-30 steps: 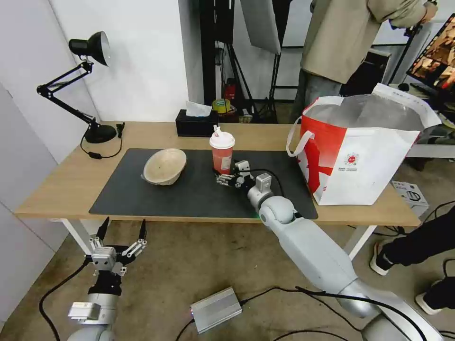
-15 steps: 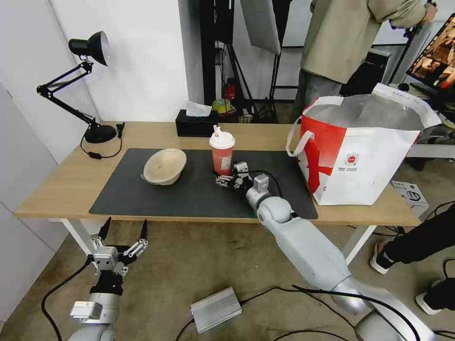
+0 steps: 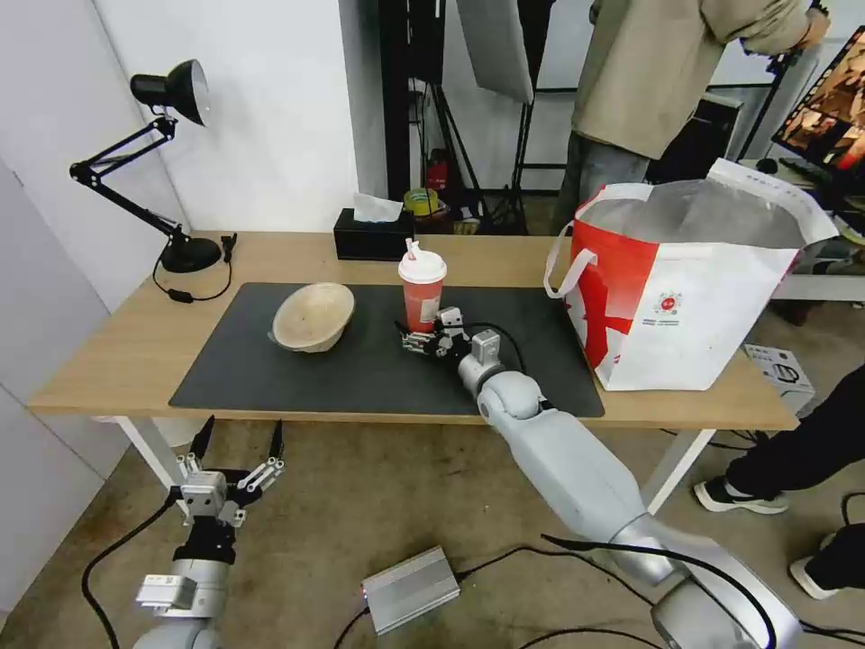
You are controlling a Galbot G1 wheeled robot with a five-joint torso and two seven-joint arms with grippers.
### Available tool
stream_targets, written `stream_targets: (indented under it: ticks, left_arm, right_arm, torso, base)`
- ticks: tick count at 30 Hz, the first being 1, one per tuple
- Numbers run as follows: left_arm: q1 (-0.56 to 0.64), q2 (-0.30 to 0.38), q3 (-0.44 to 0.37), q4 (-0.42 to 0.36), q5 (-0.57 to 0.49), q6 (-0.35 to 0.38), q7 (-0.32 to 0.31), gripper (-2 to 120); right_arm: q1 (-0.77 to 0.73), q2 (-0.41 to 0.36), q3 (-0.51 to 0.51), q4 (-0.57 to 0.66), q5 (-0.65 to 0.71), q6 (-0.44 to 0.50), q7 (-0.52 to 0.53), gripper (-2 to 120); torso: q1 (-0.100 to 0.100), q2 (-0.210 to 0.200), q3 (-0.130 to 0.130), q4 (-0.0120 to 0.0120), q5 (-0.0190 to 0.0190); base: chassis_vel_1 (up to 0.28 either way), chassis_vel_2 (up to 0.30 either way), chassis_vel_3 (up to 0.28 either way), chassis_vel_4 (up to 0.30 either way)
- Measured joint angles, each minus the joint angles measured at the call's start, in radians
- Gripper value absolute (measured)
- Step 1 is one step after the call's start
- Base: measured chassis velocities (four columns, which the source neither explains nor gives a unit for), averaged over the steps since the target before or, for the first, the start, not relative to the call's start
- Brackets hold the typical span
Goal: Pick up the trash from the table and place it into the takeout bag.
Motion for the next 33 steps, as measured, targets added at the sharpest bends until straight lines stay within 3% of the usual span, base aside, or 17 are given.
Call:
stream_targets:
  ticks: [5, 13, 23, 33]
  left_arm:
    - [0.000, -0.001, -0.005, 0.003, -0.001, -0.001, 0.000, 100]
    - [0.000, -0.004, -0.008, 0.005, -0.002, -0.004, 0.000, 100]
    - [0.009, -0.009, -0.017, -0.008, -0.005, -0.005, 0.000, 100]
    - [0.024, -0.016, -0.025, -0.033, -0.009, -0.008, 0.000, 100]
  right_arm:
    - [0.008, 0.006, 0.000, -0.018, -0.003, 0.005, -0.006, 95]
    - [0.007, 0.006, 0.002, -0.022, -0.002, 0.008, -0.014, 62]
    - [-0.006, -0.004, 0.004, -0.001, -0.002, 0.008, -0.012, 30]
    - [-0.021, -0.039, -0.002, 0.051, 0.000, -0.008, -0.007, 10]
  torso:
    - [0.000, 0.000, 0.000, 0.0000, 0.0001]
    - [0.000, 0.000, 0.000, 0.0003, 0.0002]
    - [0.000, 0.000, 0.000, 0.0005, 0.0003]
    - [0.000, -0.001, 0.001, 0.0000, 0.0008]
  base:
    - [0.000, 0.000, 0.000, 0.000]
    - [0.000, 0.000, 0.000, 0.000]
    - [0.000, 0.000, 0.000, 0.000]
    - [0.000, 0.000, 0.000, 0.000]
